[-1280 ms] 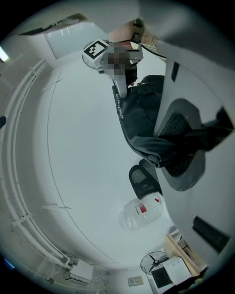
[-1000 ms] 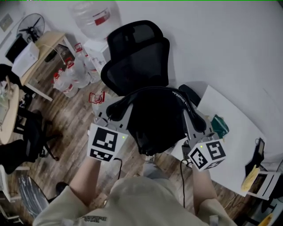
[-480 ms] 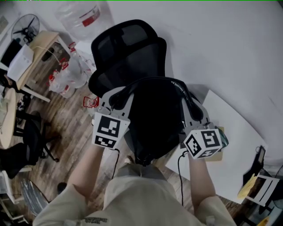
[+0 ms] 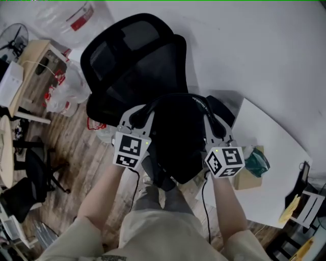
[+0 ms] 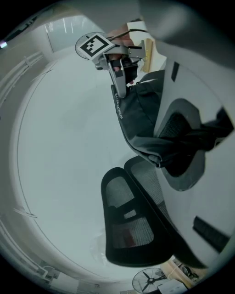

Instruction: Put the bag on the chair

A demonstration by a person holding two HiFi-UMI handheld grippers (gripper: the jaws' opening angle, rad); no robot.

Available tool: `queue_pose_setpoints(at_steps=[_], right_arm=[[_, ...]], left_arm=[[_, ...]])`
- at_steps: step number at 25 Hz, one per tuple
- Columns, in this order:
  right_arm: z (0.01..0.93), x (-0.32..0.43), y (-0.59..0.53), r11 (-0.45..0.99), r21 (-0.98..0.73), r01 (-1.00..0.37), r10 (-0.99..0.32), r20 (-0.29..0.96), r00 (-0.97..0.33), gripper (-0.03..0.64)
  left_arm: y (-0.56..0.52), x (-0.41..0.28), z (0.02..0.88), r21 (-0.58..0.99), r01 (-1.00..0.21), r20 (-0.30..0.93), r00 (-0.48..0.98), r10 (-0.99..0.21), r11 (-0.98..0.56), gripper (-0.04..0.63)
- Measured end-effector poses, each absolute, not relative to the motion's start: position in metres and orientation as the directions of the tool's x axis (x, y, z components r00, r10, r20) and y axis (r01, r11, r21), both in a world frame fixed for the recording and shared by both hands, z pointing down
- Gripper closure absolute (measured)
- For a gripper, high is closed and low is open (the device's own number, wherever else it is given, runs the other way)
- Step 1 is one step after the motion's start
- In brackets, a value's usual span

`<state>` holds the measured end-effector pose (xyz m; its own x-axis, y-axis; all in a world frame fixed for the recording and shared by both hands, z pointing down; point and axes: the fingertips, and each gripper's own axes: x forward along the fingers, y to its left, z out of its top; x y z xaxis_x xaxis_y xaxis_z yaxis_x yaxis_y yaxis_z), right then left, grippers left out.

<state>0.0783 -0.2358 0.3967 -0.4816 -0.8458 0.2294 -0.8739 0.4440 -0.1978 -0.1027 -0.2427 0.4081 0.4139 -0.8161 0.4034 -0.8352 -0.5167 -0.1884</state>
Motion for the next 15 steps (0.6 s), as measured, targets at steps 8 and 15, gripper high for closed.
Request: queue_pose_setpoints(at_steps=[8, 15], right_arm=[[0.481, 0.073, -0.264, 0.396, -0.214, -0.893, -0.846, 0.292, -0.446, 0.56], [0.555, 0.074, -0.276, 0.334, -0.228, -0.915, -0.848, 0.351, -0.397, 0.56]], left_arm=[[-0.283, -0.108, 0.494, -0.154, -0.797, 0.457, 0.467, -0.757, -0.584, 0.52], [-0.302, -0.106, 0.573, -0.106, -0.775, 0.509, 0.496, -0.703, -0.623, 0.52]])
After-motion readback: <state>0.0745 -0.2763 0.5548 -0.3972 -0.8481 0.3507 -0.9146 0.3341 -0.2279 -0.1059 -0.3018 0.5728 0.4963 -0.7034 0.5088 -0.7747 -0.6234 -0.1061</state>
